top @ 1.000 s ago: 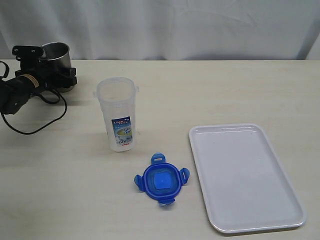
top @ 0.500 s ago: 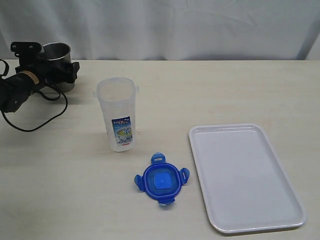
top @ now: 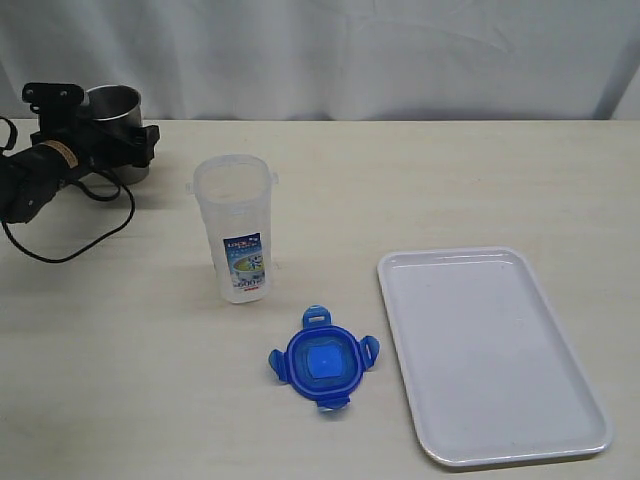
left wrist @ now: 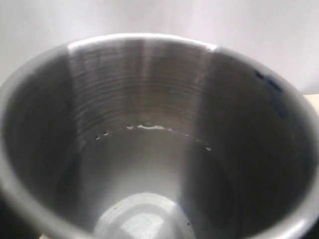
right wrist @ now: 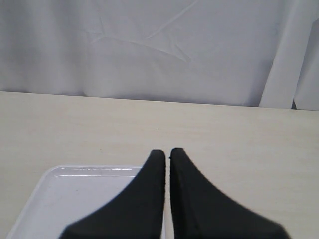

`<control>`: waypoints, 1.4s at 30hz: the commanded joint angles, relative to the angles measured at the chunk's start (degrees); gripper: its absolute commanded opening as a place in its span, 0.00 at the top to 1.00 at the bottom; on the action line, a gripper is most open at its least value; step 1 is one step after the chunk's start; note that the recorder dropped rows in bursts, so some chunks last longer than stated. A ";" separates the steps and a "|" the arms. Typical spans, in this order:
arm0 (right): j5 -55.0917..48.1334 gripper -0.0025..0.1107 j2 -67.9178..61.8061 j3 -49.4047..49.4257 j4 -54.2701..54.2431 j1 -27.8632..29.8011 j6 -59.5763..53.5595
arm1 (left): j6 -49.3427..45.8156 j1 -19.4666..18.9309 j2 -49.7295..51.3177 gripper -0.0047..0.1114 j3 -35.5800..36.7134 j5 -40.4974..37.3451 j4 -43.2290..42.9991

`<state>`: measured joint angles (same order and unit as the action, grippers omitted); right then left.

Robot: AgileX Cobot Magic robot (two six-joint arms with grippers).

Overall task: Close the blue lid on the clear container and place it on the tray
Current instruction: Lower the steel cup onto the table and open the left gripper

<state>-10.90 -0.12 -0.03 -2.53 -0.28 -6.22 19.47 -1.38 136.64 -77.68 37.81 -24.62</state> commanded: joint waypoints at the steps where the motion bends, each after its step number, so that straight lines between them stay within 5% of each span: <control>1: 0.36 0.94 0.12 0.03 0.46 0.10 -0.20 | 0.55 0.06 -1.17 0.14 -0.35 -1.57 -0.34; 16: 0.36 0.94 0.12 0.03 0.46 0.10 -0.20 | 3.20 0.06 -1.63 0.14 0.34 -2.86 -2.26; 22: 0.36 0.94 0.12 0.03 0.46 0.10 -0.20 | 3.20 0.06 -1.69 0.05 0.34 -4.22 -2.00; 27: 0.36 0.94 0.12 0.03 0.46 0.10 -0.20 | 13.34 0.06 -3.37 0.05 0.34 -6.02 -21.27; 30: 0.36 0.94 0.12 0.03 0.46 0.10 -0.20 | 14.62 -0.07 -4.44 0.05 1.30 -10.26 -21.84; 42: 0.36 0.94 0.12 0.03 0.46 0.10 -0.20 | 12.81 -4.89 -8.99 0.05 9.30 -4.18 -21.22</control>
<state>-10.90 -0.12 -0.03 -2.53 -0.28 -6.22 33.33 -5.89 129.34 -70.17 32.04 -46.21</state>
